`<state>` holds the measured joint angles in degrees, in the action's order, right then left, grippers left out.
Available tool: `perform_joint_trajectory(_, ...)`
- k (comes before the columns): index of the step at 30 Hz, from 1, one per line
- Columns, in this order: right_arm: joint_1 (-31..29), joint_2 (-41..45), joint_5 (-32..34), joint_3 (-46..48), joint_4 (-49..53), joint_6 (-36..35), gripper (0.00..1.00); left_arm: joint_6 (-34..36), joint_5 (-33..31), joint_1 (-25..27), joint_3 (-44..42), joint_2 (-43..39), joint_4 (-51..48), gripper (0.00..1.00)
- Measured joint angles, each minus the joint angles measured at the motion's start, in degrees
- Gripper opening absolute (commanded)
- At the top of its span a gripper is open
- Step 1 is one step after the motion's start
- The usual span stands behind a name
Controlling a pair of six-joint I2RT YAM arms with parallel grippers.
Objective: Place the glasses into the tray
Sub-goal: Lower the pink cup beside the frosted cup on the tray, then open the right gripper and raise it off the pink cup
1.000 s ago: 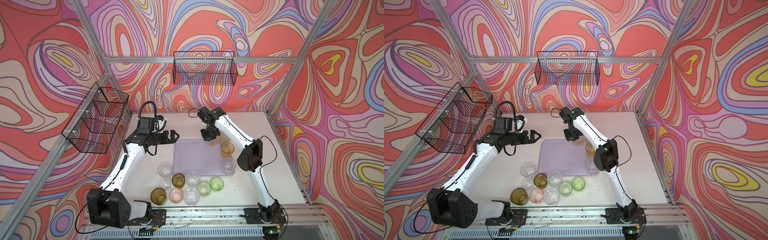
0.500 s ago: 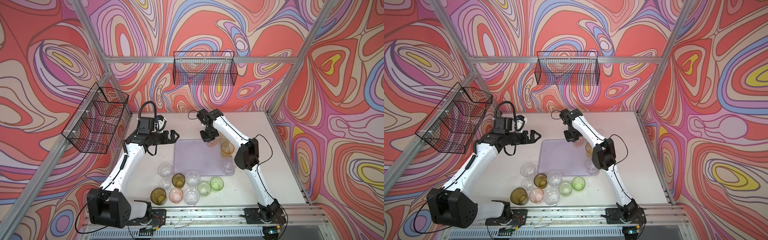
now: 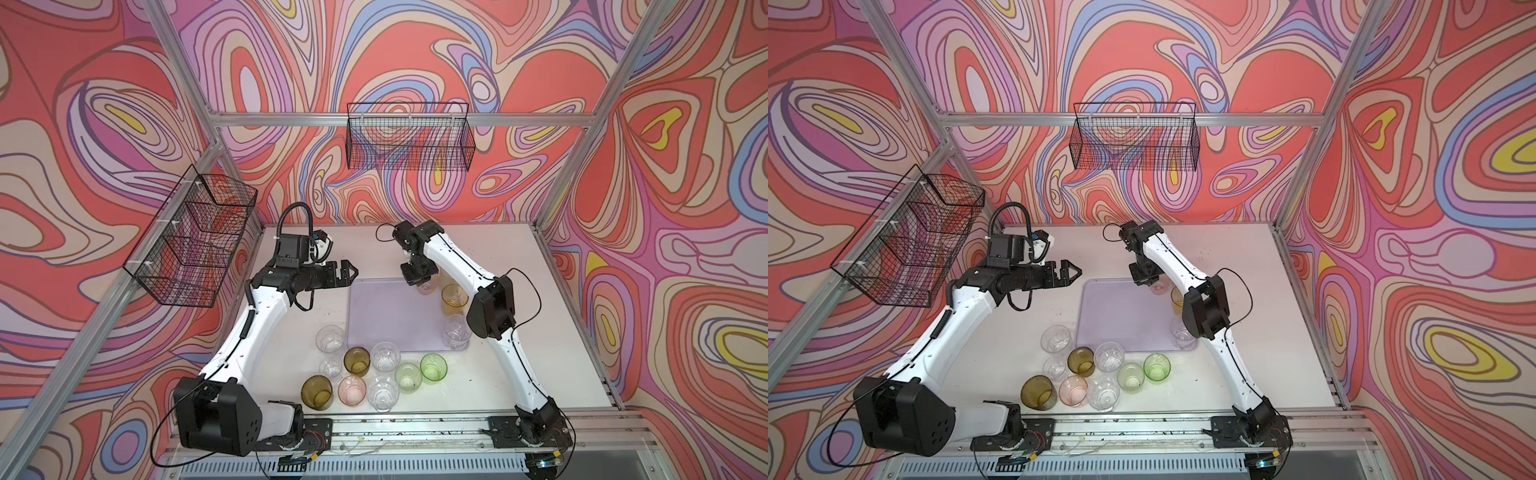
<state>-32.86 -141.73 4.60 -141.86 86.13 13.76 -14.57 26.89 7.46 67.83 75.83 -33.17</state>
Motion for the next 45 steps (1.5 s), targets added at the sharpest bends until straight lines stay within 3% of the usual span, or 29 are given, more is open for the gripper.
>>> perform_joint_trajectory(8,0.20,-0.04,0.44,0.00,-0.22,-0.26,0.00,0.00,-0.13,0.00,0.00,0.00,0.00,1.00)
perform_joint_trajectory(17,0.22,-0.04,0.48,0.00,-1.01,-0.70,0.09,0.17,-0.15,0.00,0.00,0.00,0.00,1.00)
perform_joint_trajectory(28,0.22,-0.04,0.50,0.00,-2.21,-0.90,0.12,0.42,-0.17,0.00,0.00,0.00,0.00,1.00)
perform_joint_trajectory(45,0.15,5.38,0.22,4.61,-8.48,-3.02,0.36,0.42,-1.01,0.00,0.00,0.00,-0.02,1.00)
